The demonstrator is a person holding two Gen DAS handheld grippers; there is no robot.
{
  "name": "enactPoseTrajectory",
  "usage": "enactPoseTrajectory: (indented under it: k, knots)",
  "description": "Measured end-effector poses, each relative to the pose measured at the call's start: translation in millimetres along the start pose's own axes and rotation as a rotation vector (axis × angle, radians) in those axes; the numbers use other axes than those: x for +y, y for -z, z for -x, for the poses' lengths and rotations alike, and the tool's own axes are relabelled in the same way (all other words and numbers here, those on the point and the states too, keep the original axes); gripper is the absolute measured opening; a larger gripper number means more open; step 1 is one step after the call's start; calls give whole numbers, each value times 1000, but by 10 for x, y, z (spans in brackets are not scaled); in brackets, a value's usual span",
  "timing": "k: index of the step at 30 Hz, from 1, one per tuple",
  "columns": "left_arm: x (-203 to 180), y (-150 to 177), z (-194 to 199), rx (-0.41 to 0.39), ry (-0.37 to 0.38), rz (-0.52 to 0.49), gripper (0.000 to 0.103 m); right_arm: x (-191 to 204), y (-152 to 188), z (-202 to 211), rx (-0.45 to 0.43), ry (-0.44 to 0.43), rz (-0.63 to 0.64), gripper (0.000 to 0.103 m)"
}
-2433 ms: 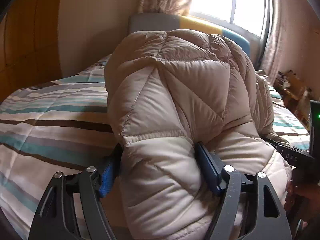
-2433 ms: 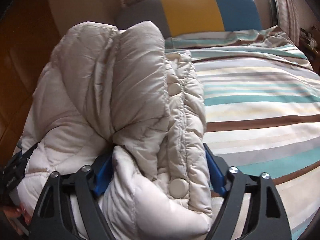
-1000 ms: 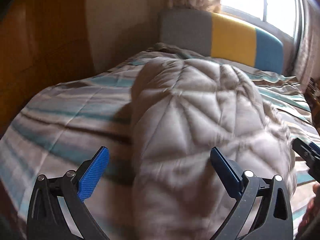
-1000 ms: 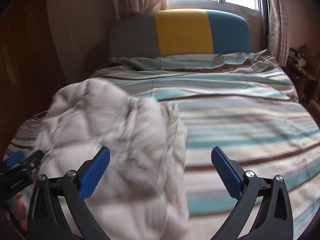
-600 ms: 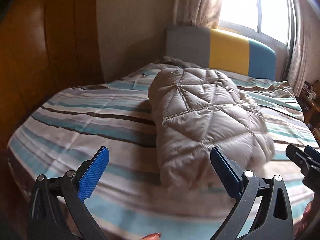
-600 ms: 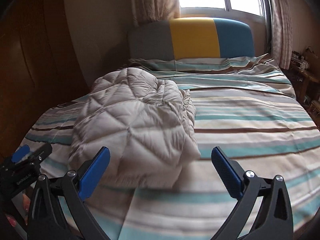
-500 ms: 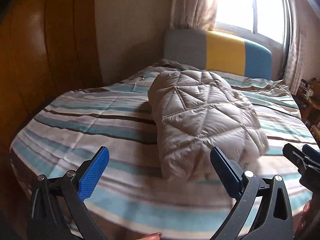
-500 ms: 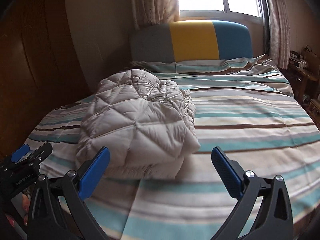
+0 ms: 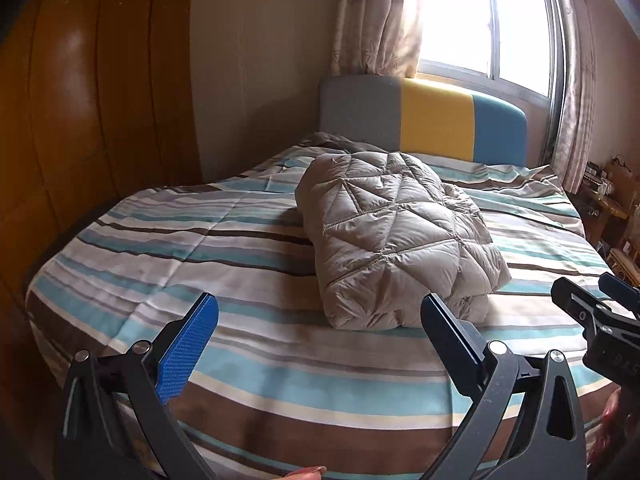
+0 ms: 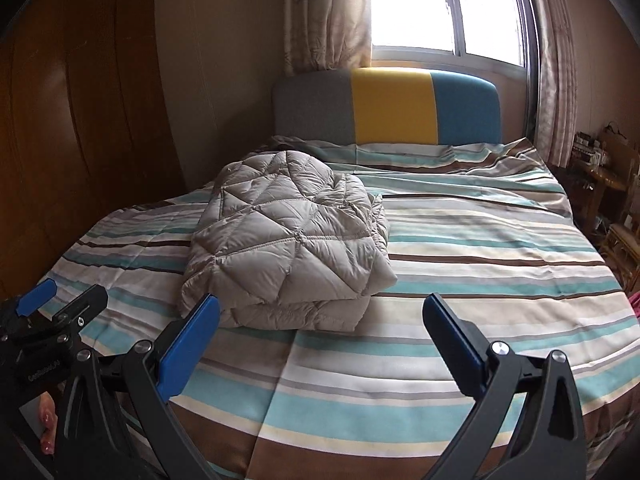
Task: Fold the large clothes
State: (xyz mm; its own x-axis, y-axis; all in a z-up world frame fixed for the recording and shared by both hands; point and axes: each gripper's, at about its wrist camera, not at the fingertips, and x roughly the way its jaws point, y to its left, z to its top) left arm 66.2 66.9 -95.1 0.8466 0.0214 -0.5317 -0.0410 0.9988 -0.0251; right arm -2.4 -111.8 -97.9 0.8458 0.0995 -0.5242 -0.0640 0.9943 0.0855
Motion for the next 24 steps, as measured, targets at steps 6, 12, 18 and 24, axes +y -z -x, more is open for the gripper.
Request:
enactPoseTrajectory:
  k: [6,12,18,24]
  knots:
    - [22,-7,-1,4,7,16,100,-14,16,17,-7,-1,-1,101]
    - [19,4,-13,10,10,11,100,-77,23,18,-3,0,-21,101]
    - [1,9,0,9,13,10,100,-89,30,30,-2,0,-22,101]
    - [8,8,0,10,14,13,100,-89,32,30,-1,-1,-21,101]
